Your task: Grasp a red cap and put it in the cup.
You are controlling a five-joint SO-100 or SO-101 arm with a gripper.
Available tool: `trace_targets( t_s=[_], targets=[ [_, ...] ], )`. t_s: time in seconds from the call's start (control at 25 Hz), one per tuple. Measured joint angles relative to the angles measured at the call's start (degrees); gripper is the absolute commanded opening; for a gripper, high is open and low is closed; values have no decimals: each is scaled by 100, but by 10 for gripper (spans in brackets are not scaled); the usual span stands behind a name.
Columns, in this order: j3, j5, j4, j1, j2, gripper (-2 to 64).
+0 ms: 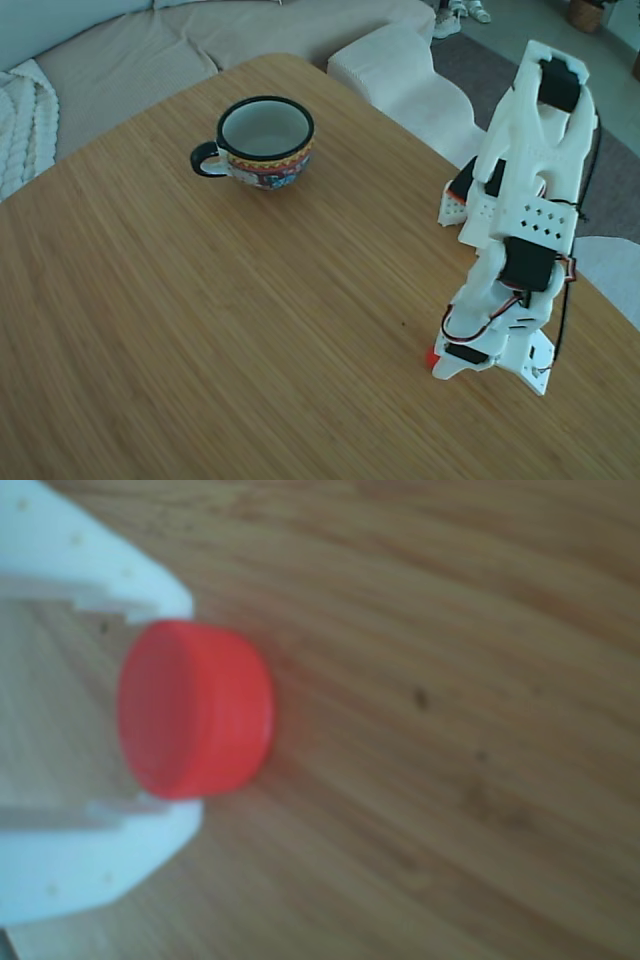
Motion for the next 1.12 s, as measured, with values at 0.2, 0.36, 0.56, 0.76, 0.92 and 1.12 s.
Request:
trace_targets(
  t_s=[0.2,0.36,0.56,0.76,0.92,1.12],
  targets=[
    [0,0,0,0,0,4],
    [0,0,0,211,26,4],
    [0,0,141,580,853,4],
    [0,-62,712,1248,1828,5],
    [-70,-615,1037,1600,2347,5],
    [-88,-712,1046,2092,2716,5]
  ],
)
